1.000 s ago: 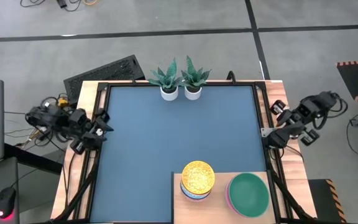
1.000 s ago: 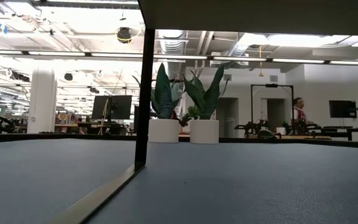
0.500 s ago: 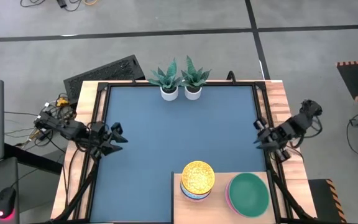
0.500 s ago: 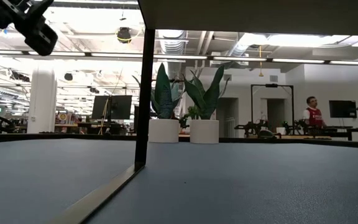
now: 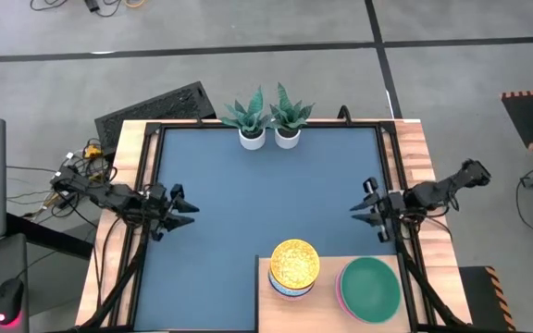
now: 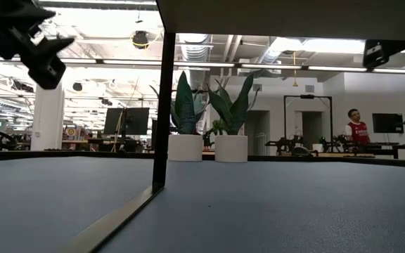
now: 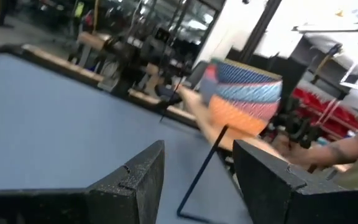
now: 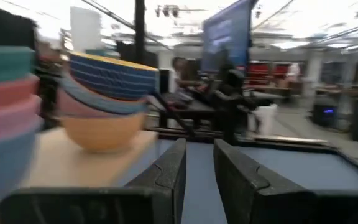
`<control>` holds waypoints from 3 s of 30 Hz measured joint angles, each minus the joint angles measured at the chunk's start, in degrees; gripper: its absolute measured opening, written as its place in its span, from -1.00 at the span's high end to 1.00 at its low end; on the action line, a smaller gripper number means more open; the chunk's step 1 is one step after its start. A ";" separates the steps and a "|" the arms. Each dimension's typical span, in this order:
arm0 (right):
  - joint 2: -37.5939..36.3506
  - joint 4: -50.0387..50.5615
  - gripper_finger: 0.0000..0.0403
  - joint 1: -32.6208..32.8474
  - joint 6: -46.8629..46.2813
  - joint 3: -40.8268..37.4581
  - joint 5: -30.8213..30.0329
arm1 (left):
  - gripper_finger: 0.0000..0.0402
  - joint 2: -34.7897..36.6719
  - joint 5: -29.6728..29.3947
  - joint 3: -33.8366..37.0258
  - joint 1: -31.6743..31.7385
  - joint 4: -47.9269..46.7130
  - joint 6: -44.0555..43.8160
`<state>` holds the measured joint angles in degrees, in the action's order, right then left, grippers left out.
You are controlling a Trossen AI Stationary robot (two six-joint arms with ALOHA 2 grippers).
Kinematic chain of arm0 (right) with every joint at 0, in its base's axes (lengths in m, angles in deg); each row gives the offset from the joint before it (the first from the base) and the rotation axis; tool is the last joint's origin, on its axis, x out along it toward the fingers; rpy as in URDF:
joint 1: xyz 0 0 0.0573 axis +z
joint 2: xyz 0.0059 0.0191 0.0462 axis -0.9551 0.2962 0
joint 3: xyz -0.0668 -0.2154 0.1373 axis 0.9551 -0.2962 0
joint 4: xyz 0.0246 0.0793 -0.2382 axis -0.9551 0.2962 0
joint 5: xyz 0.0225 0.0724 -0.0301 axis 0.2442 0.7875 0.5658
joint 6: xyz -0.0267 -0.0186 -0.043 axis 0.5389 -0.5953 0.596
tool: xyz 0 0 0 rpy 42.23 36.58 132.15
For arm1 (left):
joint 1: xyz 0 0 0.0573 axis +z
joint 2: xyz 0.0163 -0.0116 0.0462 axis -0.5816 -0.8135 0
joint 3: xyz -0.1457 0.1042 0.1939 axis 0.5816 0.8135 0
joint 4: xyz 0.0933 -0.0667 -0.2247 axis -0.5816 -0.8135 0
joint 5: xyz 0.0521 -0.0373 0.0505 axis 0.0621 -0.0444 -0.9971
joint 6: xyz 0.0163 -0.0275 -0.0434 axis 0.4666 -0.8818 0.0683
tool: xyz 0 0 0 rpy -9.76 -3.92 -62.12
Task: Place and stack bowls onto a shelf
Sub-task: Return to Home Position
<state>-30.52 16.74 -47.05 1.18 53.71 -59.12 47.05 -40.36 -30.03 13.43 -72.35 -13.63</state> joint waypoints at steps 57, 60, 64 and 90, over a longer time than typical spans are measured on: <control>2.94 8.60 0.47 -18.76 -0.77 -0.15 -5.56 | 0.13 -0.63 26.47 -2.83 7.45 -14.32 -6.91; 2.94 8.60 0.47 -18.76 -0.75 -0.15 -5.56 | 0.13 -0.78 24.33 -3.03 7.45 -15.10 -6.90; 2.94 8.60 0.47 -18.76 -0.71 -0.15 -5.56 | 0.13 -0.80 21.75 -3.08 7.45 -15.59 -6.89; 2.94 8.58 0.47 -18.76 -0.72 -0.15 -5.61 | 0.13 -0.88 19.18 -3.08 7.45 -15.80 -6.87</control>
<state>-27.58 25.32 -65.81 0.46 53.56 -64.73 46.16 -21.19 -33.11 20.89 -88.16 -20.49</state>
